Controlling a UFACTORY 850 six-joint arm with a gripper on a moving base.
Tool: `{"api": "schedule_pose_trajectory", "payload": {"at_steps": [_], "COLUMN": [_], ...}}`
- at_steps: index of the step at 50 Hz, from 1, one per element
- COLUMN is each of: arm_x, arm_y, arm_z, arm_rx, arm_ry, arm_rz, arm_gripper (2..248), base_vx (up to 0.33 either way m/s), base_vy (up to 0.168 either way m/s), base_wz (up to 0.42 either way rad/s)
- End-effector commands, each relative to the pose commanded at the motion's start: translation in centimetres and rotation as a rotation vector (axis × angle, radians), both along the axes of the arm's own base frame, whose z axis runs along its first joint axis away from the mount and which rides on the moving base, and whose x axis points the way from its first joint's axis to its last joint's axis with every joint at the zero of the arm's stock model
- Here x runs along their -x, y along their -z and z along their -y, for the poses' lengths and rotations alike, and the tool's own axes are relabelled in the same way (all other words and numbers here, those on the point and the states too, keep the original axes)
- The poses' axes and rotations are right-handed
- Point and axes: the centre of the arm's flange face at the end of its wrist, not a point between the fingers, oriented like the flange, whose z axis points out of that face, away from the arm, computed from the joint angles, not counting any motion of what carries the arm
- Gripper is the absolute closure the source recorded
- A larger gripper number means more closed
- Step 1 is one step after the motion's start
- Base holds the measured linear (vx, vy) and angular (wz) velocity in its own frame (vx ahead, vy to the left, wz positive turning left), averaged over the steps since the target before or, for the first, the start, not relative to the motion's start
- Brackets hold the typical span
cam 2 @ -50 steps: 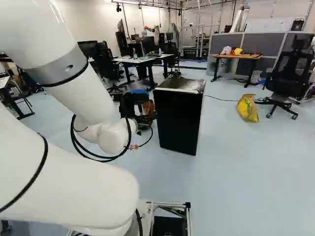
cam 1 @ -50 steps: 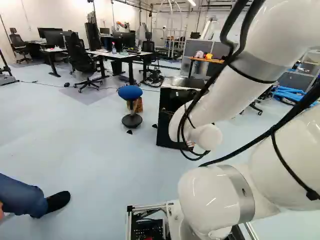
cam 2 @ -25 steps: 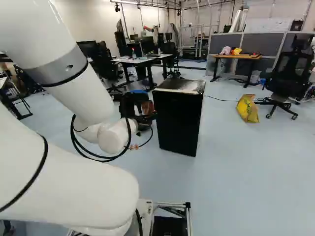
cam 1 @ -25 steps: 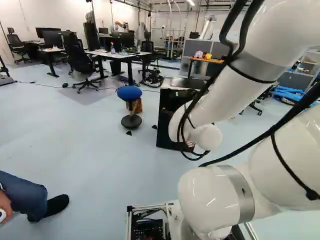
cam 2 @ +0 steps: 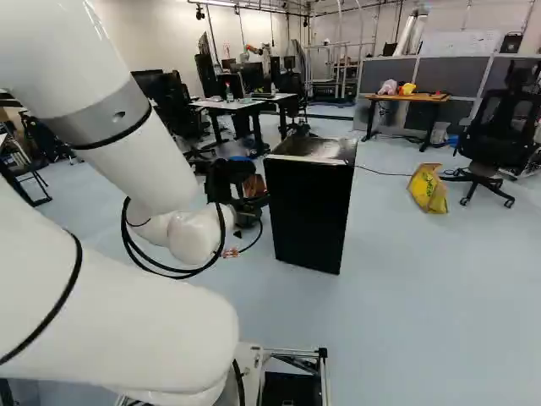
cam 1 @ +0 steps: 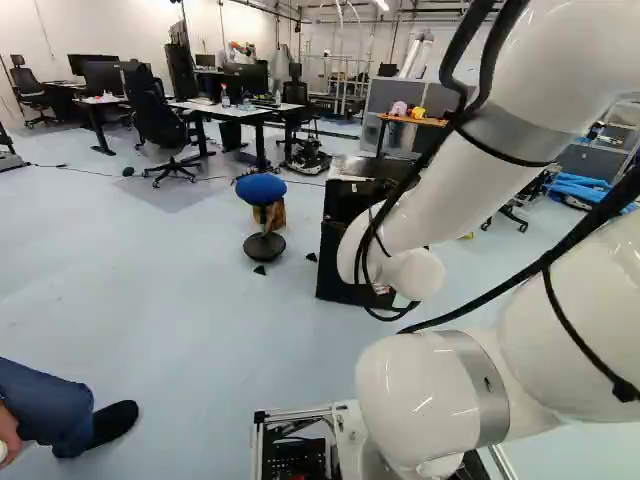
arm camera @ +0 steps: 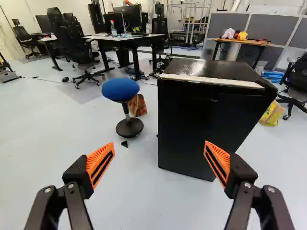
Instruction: Grab a drink from the fridge
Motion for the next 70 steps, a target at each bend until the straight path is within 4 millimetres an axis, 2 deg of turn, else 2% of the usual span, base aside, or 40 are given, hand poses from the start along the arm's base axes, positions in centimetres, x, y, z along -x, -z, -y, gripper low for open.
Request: {"api": "schedule_pose_trajectory", "payload": {"at_steps": [16,44,70], "arm_x": [0.00,0.00,0.00], "arm_y": [0.00,0.00,0.00], "arm_z": [0.00,0.00,0.00], "arm_rx": [0.000,0.000,0.000], "arm_ry": [0.000,0.000,0.000], "arm_rz": [0.000,0.000,0.000], "arm_gripper": [3,3,3], "base_vx": [0.094,0.082,0.042], "base_vy": [0.021,0.009,0.063], "base_wz": [-0.173,-0.295,-0.026]}}
